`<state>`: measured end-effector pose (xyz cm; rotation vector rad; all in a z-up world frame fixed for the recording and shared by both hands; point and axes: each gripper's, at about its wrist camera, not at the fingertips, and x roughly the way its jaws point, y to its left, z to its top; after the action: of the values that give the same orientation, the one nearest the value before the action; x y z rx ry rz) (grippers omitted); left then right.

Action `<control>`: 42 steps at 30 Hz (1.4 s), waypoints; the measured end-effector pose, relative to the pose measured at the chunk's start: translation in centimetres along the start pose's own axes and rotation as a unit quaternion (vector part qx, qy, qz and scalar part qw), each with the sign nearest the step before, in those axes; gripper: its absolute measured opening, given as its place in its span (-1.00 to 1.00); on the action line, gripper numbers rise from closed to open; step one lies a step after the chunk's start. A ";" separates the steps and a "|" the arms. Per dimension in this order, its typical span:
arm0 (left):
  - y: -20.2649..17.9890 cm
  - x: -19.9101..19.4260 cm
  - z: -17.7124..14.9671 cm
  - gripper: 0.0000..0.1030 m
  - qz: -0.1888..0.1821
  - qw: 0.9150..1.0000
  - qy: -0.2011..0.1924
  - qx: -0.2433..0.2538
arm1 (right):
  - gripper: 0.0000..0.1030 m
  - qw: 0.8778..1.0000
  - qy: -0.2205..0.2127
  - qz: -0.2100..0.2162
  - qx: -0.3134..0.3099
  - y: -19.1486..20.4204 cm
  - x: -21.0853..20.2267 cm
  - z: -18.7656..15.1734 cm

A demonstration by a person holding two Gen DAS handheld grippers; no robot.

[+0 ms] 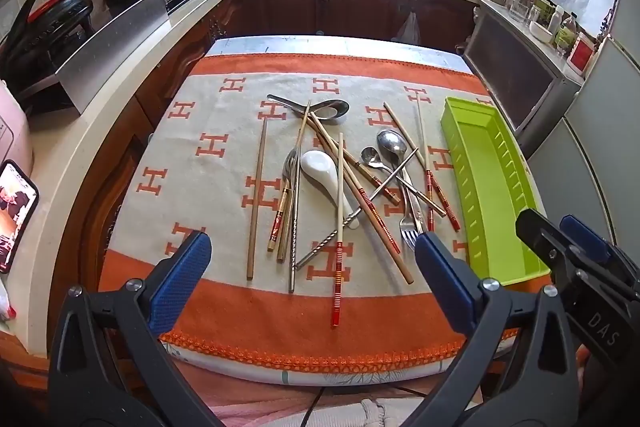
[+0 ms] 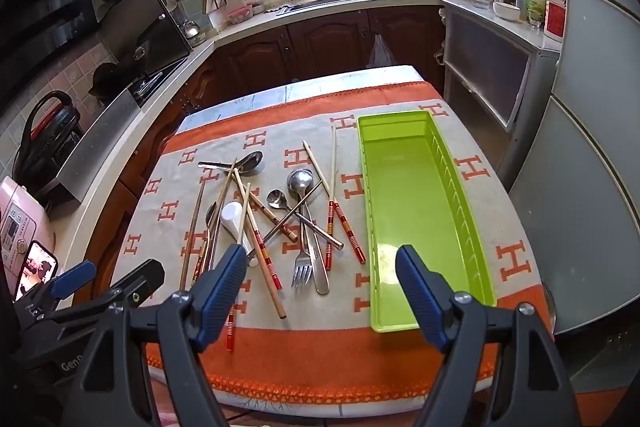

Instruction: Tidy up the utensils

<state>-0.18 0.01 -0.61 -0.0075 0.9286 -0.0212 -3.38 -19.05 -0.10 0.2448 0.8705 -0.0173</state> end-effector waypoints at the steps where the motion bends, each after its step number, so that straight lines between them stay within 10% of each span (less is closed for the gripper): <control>1: 0.0 0.2 0.0 0.93 -0.001 1.000 0.004 0.001 | 0.50 1.000 0.001 0.001 0.000 0.0 0.0 0.0; 42: 0.2 1.0 -0.1 0.89 0.011 0.999 0.032 0.002 | 0.50 1.000 0.020 0.011 -0.002 0.6 1.0 -0.4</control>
<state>0.31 0.22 -1.51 0.0064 0.9924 -0.0025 -2.92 -18.32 -1.00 0.2522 0.9080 0.0097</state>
